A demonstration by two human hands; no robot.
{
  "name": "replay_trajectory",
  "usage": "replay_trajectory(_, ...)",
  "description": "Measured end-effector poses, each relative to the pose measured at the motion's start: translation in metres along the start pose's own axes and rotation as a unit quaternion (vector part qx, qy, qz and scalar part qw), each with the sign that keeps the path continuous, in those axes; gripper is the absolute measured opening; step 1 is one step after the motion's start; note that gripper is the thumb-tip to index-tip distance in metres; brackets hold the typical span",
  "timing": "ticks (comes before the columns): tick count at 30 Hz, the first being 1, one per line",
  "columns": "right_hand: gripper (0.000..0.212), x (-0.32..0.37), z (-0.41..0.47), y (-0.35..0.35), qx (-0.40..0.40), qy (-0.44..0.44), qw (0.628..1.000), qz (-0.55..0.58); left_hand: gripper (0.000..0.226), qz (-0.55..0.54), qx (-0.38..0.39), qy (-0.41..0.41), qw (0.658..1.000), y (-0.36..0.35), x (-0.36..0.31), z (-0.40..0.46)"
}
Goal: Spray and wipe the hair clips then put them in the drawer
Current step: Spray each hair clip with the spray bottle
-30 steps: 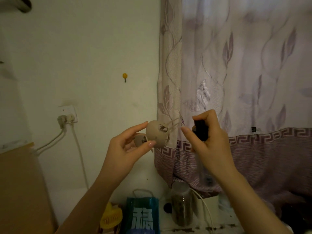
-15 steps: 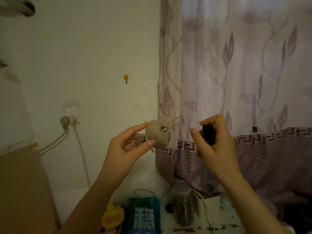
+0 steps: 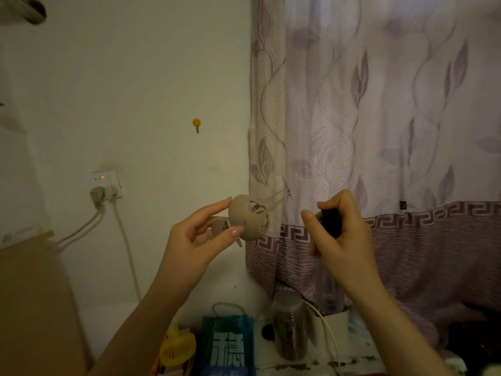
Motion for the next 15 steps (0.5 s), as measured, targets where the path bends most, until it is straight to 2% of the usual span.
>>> replay_trajectory(5,0.021,-0.005,-0.001,0.003,-0.01,-0.023,0.999,0.026,0.051,-0.009,0.004,0.004,1.0,-0.002,0.001,-0.001)
replay_trajectory(10,0.029,-0.007,-0.002,0.002,0.016,-0.065,0.994,0.091,0.051,-0.008,0.011,0.006,1.0,-0.002,0.002,-0.004)
replay_trajectory(15,0.06,-0.015,-0.009,0.001,0.027,-0.139,0.978,0.151,0.049,-0.007,0.02,0.018,1.0,-0.004,0.005,-0.011)
Point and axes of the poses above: each hand's wrist, its own z-axis towards the middle knuckle, its own y-axis out of the back of the hand, x = y × z, the point moved 3 cm from there along z, towards the middle knuckle, and after that the axes turned 6 degrees about -x, right-handed, at the moved point
